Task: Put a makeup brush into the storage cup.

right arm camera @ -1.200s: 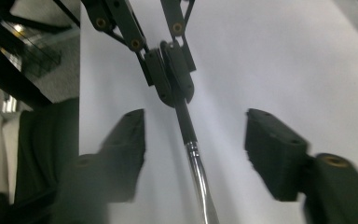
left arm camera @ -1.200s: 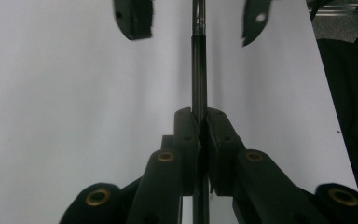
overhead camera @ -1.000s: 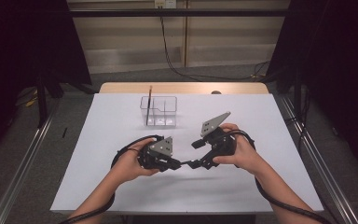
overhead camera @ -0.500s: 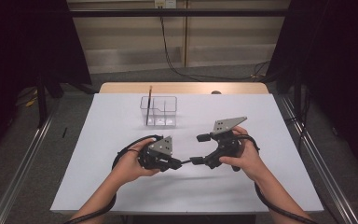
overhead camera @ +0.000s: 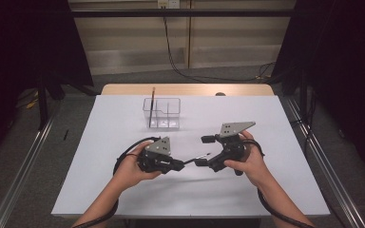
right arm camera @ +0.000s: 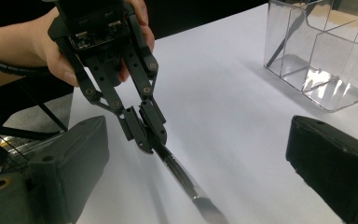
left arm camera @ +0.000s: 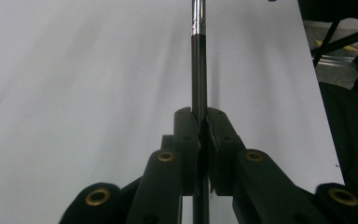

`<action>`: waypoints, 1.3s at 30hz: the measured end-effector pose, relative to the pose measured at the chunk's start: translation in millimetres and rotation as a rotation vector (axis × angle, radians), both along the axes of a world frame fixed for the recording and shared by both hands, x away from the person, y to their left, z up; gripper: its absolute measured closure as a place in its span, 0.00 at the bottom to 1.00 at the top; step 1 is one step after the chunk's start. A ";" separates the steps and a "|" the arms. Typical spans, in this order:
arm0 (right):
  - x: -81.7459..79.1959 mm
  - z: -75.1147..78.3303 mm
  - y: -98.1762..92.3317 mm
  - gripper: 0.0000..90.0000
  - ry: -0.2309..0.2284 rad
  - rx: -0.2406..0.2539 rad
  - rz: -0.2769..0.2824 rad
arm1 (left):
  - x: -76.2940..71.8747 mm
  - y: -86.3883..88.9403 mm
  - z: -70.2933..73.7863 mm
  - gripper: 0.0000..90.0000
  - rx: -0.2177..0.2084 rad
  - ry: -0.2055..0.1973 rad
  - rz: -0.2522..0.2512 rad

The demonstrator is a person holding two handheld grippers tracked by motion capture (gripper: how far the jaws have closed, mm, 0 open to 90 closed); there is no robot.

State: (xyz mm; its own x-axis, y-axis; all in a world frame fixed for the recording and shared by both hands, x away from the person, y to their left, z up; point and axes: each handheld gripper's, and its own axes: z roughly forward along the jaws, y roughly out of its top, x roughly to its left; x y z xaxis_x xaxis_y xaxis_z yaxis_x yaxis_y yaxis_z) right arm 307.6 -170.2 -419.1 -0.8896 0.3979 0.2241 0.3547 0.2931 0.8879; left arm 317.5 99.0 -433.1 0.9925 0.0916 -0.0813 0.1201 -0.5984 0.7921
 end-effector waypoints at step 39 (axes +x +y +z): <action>2.0 3.4 -2.6 0.76 0.027 0.109 -0.051 | 3.8 2.9 -4.4 0.93 -0.271 0.068 0.132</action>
